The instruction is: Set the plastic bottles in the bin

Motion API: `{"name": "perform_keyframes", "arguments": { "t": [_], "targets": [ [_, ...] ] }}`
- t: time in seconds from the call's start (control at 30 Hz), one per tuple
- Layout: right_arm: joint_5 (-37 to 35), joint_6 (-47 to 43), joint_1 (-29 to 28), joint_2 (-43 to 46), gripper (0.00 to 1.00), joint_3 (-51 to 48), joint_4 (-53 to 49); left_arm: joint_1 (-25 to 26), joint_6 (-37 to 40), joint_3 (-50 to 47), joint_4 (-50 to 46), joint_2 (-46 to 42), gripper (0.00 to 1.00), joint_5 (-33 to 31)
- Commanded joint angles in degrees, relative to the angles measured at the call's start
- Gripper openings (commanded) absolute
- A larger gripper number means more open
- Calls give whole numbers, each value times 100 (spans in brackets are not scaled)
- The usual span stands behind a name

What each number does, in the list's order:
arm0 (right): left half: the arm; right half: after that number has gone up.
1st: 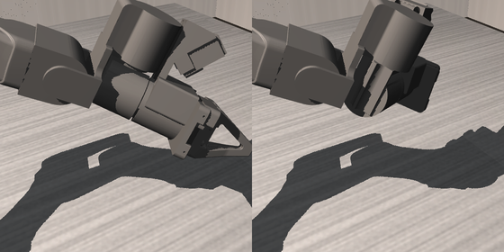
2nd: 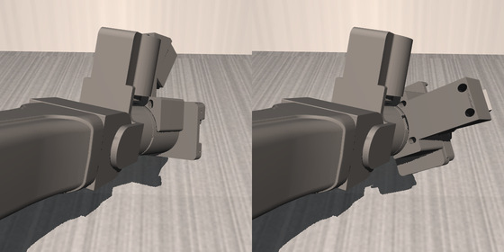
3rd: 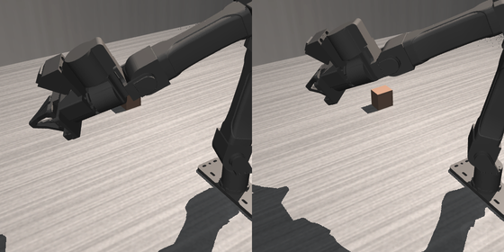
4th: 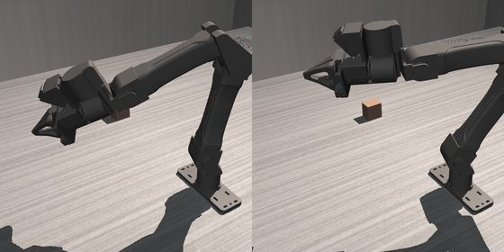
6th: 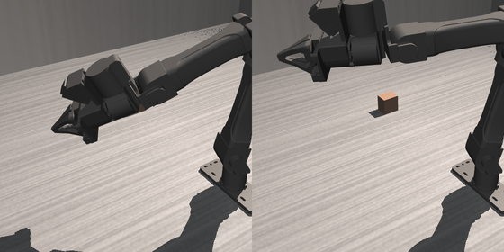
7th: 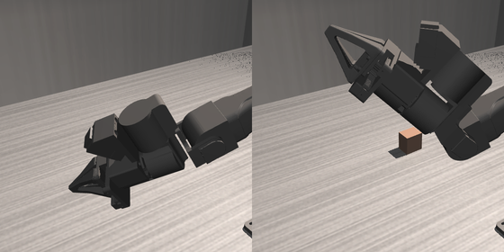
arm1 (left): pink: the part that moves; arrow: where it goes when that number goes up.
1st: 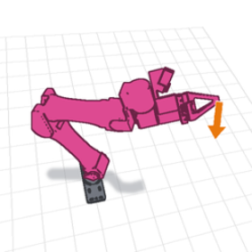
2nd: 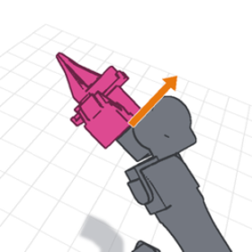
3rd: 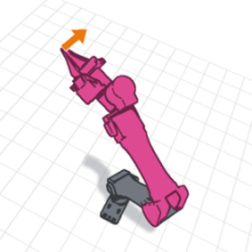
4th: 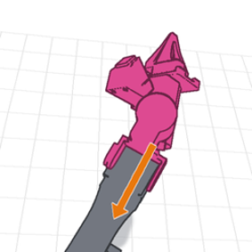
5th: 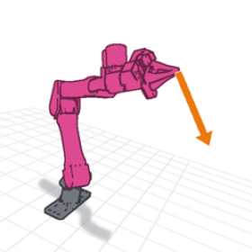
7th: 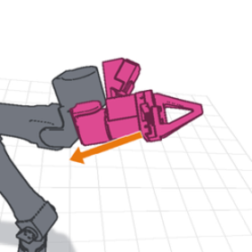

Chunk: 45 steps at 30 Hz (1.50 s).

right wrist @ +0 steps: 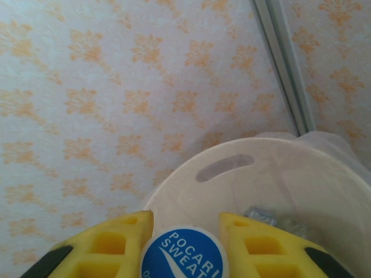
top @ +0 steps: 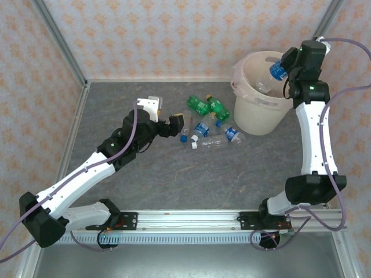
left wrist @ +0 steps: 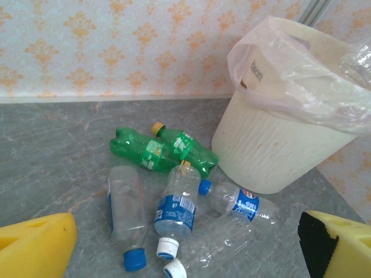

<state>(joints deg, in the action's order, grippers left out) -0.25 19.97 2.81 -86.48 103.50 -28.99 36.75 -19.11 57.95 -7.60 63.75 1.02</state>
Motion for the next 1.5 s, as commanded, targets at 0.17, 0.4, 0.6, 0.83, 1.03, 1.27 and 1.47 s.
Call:
{"name": "perform_keyframes", "arguments": {
  "t": [0.17,0.4,0.6,0.83,1.03,1.27,1.47],
  "targets": [
    [-172,-261,24,-267,25,267,-94,25,34,77,-114,6,99,-97],
    [180,-281,27,-309,90,161,-271,25,92,4,-135,-7,99,-93],
    [796,-71,-53,-70,100,-115,-257,21,31,-192,42,53,99,29],
    [873,-66,-413,224,100,-179,-286,25,95,21,-149,502,96,271],
    [856,-110,-906,309,100,99,-428,24,-103,51,-112,954,92,114],
    [904,-67,-1335,347,100,380,-606,16,-214,131,-279,1488,91,-125],
    [1004,-42,-1563,368,100,390,-675,-322,-538,146,-311,2061,85,170]
  ]
}}
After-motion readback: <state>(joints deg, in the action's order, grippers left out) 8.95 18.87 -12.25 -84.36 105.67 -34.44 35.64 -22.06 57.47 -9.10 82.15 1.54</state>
